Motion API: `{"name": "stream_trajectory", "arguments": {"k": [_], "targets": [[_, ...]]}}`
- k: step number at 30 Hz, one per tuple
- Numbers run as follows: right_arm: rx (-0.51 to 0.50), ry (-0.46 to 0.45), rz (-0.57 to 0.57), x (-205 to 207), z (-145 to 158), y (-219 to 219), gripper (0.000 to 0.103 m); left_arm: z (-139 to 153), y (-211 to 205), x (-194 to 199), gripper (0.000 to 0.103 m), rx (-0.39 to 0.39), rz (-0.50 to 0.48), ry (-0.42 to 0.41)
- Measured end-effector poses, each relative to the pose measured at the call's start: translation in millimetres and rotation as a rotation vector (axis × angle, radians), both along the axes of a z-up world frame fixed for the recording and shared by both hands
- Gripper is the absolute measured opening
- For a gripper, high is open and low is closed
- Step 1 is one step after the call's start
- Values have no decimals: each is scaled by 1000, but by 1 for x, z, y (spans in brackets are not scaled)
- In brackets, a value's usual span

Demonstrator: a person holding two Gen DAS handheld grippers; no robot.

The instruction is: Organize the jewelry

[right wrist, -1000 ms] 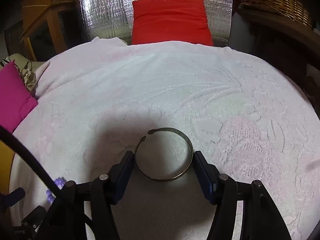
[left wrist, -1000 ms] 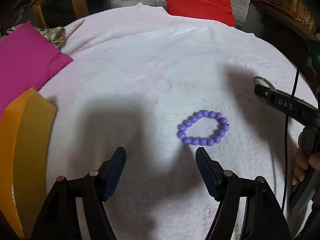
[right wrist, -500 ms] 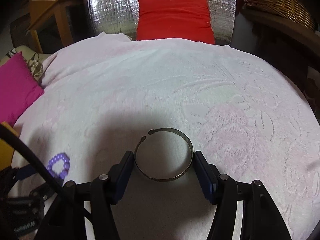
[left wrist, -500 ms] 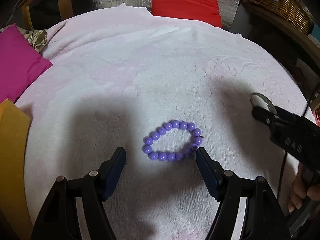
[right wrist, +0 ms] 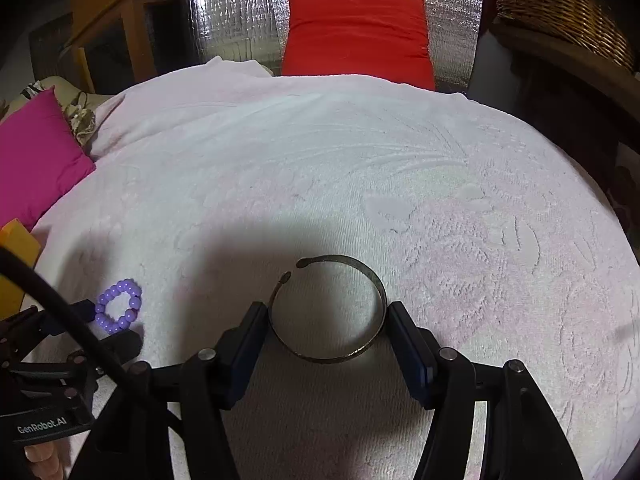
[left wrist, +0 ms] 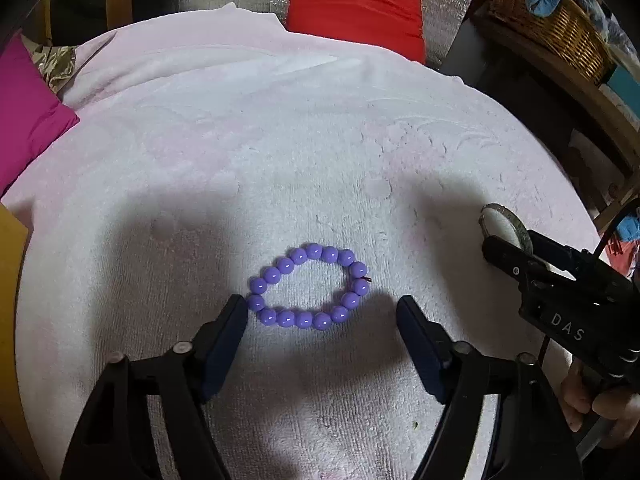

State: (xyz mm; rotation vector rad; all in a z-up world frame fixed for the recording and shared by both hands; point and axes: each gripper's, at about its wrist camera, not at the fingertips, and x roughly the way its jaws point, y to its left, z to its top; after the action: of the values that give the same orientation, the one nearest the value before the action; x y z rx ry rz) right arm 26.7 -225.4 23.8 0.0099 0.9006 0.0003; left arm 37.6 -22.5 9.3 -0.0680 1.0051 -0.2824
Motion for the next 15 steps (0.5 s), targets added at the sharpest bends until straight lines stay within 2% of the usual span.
{"name": "stream_trajectory", "arguments": {"k": [2, 7, 9, 11, 15], "targets": [[-3, -1, -1, 0, 0, 0, 64, -1, 3, 0, 51, -9, 3, 9], [-9, 0, -9, -3, 1, 3, 64, -1, 7, -4, 32, -25, 1, 8], [-5, 1, -18, -5, 2, 3, 64, 0, 8, -6, 16, -27, -2, 10], [1, 3, -26, -8, 2, 3, 64, 1, 10, -8, 11, -21, 2, 10], [17, 17, -37, -15, 3, 3, 64, 2, 18, -12, 10, -36, 16, 25]]}}
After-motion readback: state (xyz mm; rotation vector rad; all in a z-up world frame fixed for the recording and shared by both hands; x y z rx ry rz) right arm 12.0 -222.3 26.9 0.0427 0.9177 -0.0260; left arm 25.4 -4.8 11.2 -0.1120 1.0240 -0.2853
